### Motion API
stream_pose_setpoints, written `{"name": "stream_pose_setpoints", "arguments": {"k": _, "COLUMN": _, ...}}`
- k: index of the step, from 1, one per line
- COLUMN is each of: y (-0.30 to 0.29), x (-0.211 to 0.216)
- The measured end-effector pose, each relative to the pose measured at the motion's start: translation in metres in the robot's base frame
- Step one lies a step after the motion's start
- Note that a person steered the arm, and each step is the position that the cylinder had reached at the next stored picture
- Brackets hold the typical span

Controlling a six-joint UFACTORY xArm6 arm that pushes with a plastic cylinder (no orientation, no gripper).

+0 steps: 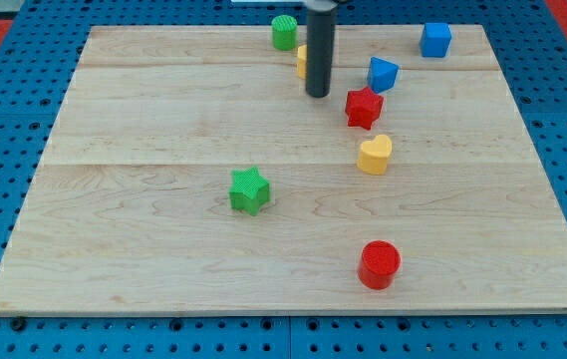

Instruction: Move the green circle parallel to the left of the hexagon

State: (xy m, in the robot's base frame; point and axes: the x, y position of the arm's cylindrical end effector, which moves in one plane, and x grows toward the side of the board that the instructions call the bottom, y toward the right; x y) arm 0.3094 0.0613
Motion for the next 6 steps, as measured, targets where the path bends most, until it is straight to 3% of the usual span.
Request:
{"name": "stream_pose_setpoints", "arguments": {"k": 1, "y": 0.072, "x": -0.019}}
{"name": "stream_pose_setpoints", "arguments": {"k": 2, "y": 0.034, "x": -0.093}}
{"name": "stream_pose_setpoints", "arguments": {"k": 3, "y": -0.012, "x": -0.117}}
{"name": "stream_pose_setpoints", "arguments": {"k": 4, "y": -0.061, "x": -0.115}}
{"name": "stream_pose_setpoints", "arguments": {"k": 6, "y": -0.162, "x": 0.001}}
